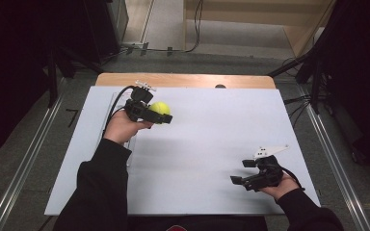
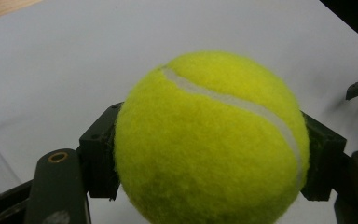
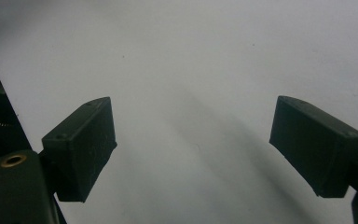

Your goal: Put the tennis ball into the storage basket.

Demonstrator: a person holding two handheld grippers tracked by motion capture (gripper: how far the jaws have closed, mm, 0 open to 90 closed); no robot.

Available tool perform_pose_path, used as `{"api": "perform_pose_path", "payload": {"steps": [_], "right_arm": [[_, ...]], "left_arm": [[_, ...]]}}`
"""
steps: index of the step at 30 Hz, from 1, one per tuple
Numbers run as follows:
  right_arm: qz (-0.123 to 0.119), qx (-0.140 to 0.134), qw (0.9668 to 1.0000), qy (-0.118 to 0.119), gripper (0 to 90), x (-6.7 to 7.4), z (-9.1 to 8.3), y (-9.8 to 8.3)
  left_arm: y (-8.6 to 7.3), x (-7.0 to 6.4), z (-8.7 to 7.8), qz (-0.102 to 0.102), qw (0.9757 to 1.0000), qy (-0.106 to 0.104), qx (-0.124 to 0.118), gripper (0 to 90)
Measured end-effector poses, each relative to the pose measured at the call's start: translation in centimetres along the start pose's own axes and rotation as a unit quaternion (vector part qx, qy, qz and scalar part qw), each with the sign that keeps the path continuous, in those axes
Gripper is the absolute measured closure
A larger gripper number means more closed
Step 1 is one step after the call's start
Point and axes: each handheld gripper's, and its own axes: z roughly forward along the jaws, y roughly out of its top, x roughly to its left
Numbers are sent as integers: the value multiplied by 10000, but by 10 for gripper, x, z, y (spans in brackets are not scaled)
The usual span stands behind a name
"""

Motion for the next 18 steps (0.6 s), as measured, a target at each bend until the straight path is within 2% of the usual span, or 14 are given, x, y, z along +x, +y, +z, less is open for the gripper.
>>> {"api": "perform_pose_path", "payload": {"steps": [8,18], "right_arm": [[0,1,10000,6,122,0,0,0],[2,3,10000,7,122,0,0,0]], "left_arm": [[-3,9,-5,-57,9999,160,15,263],[-5,18,-13,-169,9995,259,-42,263]]}}
